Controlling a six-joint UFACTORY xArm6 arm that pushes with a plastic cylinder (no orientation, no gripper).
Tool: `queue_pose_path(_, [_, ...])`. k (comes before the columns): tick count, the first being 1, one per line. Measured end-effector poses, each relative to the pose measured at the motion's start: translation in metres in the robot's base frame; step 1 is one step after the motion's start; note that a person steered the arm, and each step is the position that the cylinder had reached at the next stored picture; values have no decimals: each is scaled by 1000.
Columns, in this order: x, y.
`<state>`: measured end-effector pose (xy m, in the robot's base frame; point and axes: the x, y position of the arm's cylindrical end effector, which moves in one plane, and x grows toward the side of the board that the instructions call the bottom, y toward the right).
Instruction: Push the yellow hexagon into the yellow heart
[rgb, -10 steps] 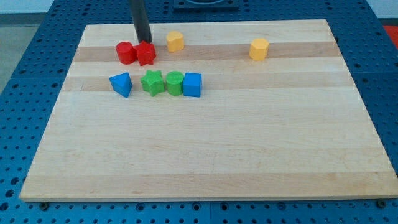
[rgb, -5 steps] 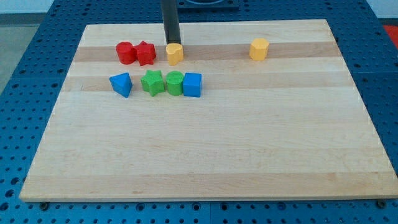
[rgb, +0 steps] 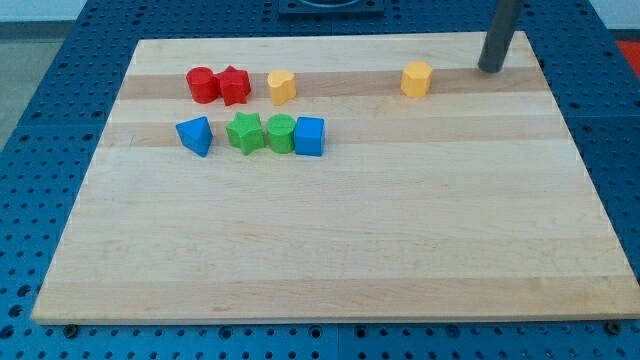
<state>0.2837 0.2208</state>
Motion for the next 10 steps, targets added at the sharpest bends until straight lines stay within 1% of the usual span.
queue_pose_path(1, [8,-40])
queue_pose_path(3, [9,-139])
queue_pose_path(4, [10,-170])
queue_pose_path(5, [10,-134])
queue_pose_path(6, [22,-92])
queue_pose_path(7, [42,-102])
queue_pose_path(9, [39,-185])
queue_pose_path(10, [39,-213])
